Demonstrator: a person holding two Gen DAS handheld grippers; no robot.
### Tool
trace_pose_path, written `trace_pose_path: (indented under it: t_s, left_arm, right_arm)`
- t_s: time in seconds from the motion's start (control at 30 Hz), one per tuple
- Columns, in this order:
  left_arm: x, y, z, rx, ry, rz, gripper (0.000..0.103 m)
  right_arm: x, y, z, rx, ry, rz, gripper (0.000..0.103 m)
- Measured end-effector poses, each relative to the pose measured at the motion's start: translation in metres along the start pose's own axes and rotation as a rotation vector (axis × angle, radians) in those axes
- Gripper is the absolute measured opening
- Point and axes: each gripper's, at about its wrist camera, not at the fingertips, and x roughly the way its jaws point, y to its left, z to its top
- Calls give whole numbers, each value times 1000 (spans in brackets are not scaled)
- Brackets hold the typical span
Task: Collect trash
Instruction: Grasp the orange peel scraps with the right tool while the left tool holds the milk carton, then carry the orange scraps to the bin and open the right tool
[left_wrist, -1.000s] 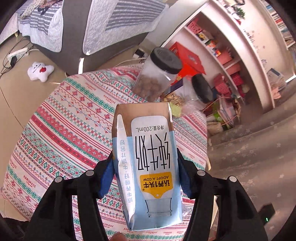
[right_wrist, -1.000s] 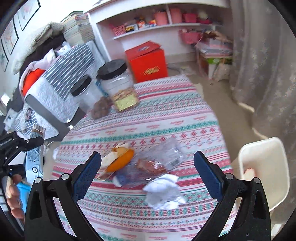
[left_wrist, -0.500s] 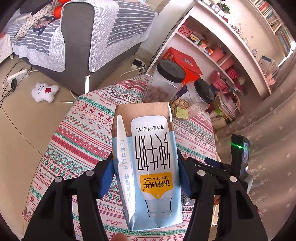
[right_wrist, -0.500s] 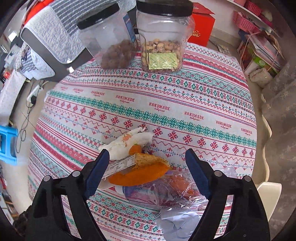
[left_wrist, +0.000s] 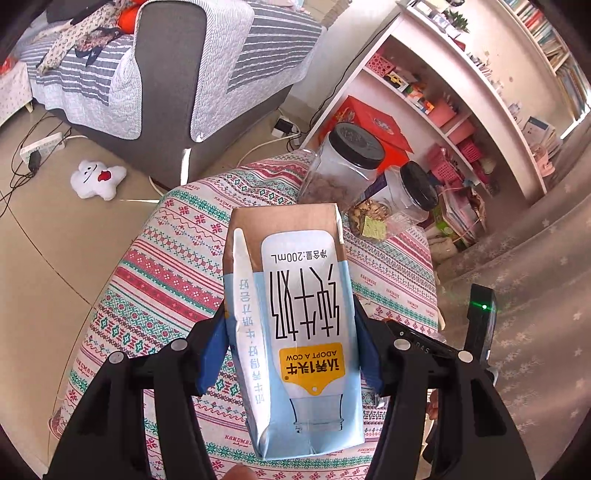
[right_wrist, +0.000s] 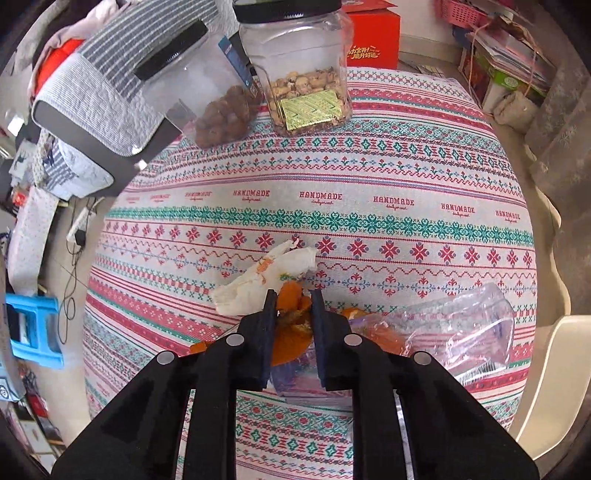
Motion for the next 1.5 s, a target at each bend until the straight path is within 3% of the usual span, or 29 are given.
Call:
trace_pose_path:
  t_s: [0.13,0.4,0.57,0.97,1.1,1.37,1.5]
  left_arm:
    - [-2,0,-1,0,-11,-6,59]
    - [-12,-13,-4,42,-79,-4,59]
    - [-10,-23,-8,70,-91,-12,59]
    - [2,-58,-21,143,-126,-11,59]
    - [9,-73,-28,175,-126,-13,59]
    - [28,-103,-45,222,-97,-22,59]
    - [36,-122,-56,262,-87,-28,59]
  right_arm:
    - [-26,14,-16,2,-89,6,13]
    - [-100,41,-42,-13,-383,13,7]
    - [-128,36,-56,-4,-518,-5,6]
    - [-164,-23,-65,137,-674,-100,6]
    - [-180,-50,-72,173,-736,-204,6]
    - [-207,-127,-94,330,-774,-390,6]
    - [-210,-165,-104,411,-724,-501,7]
